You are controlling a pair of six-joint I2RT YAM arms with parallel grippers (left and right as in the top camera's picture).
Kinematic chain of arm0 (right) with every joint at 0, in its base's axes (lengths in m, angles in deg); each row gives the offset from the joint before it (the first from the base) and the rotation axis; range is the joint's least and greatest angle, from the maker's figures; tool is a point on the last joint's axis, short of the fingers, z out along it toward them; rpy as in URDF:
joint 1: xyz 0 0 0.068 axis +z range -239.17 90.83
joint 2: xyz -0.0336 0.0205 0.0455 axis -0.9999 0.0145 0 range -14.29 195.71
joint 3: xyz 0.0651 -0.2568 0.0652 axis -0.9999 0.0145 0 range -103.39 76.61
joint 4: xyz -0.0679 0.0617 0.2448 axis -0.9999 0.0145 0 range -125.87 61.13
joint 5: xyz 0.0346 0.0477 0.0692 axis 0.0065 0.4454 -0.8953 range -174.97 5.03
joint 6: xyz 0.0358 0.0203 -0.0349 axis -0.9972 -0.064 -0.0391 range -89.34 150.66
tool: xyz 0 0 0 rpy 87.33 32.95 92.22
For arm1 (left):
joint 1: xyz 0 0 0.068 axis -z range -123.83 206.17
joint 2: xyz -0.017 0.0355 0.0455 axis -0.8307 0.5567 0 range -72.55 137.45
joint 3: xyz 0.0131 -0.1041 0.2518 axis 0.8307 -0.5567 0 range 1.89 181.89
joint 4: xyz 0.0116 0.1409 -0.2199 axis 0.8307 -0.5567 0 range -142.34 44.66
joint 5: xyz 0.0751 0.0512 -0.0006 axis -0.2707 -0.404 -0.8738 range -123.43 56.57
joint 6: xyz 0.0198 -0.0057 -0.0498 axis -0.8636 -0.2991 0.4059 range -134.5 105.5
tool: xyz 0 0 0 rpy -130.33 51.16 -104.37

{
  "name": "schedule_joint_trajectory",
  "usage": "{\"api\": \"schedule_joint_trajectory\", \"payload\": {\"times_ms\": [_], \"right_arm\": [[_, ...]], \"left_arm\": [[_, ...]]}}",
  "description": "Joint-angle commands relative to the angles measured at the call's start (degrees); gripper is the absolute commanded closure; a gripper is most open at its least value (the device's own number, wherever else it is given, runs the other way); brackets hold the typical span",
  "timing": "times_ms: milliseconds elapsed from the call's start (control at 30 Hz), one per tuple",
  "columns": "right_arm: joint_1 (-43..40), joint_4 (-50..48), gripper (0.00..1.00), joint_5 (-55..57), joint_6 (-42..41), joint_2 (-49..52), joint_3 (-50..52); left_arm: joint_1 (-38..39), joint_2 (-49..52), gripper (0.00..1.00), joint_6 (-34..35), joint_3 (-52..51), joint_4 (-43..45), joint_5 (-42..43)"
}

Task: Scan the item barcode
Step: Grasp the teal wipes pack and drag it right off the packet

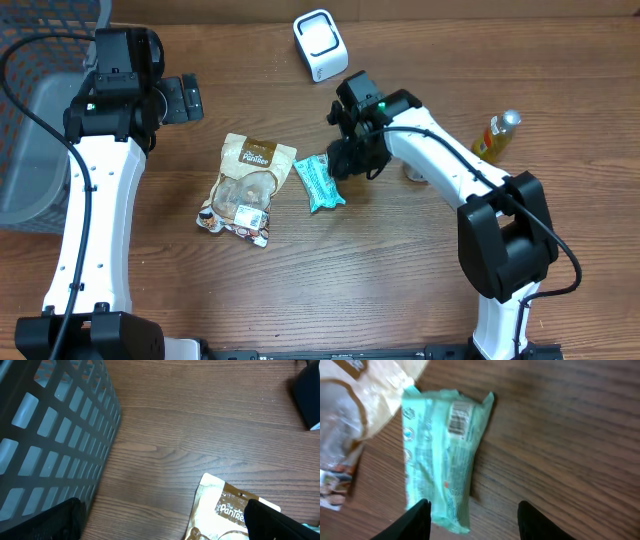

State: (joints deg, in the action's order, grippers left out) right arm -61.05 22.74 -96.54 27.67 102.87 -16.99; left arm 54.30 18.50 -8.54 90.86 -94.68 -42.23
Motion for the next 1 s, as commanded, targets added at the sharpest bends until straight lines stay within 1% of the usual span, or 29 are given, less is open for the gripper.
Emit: {"api": "schedule_joint_trajectory", "payload": {"times_ms": [0, 100, 300, 333, 433, 500, 733, 867, 967], "right_arm": [[1.4, 1.2, 0.53, 0.6, -0.4, -2.1, -4.0], [3.6, 2.3, 0.63, 0.6, -1.0, -2.0, -3.6], [7.4, 0.1, 0.64, 4.9, -7.4, -2.0, -0.1], [7.9, -0.6, 0.66, 5.9, -7.7, -2.0, 0.5], [8.8, -4.1, 0.82, 9.9, -7.7, -2.0, 2.6], [9.0, -6.3, 0.83, 11.8, -7.7, -2.0, 3.9], [8.9, -9.6, 0.82, 12.0, -7.8, -2.0, 6.6], [9.0, -10.7, 0.82, 11.9, -10.7, -2.0, 8.9], [9.0, -12.1, 0.82, 11.9, -10.8, -2.0, 10.8]], "left_arm": [[0.4, 0.2, 0.01, -0.4, 0.4, 0.1, -0.2], [0.4, 0.2, 0.01, -0.4, 0.4, 0.1, -0.2], [0.4, 0.2, 0.00, -0.4, 0.4, 0.1, -0.2], [0.4, 0.2, 0.01, -0.4, 0.4, 0.1, -0.2], [0.4, 0.2, 0.01, -0.4, 0.4, 0.1, -0.2], [0.4, 0.2, 0.01, -0.4, 0.4, 0.1, -0.2], [0.4, 0.2, 0.00, -0.4, 0.4, 0.1, -0.2], [0.4, 0.2, 0.01, -0.4, 0.4, 0.1, -0.2], [0.4, 0.2, 0.00, -0.4, 0.4, 0.1, -0.2]]}}
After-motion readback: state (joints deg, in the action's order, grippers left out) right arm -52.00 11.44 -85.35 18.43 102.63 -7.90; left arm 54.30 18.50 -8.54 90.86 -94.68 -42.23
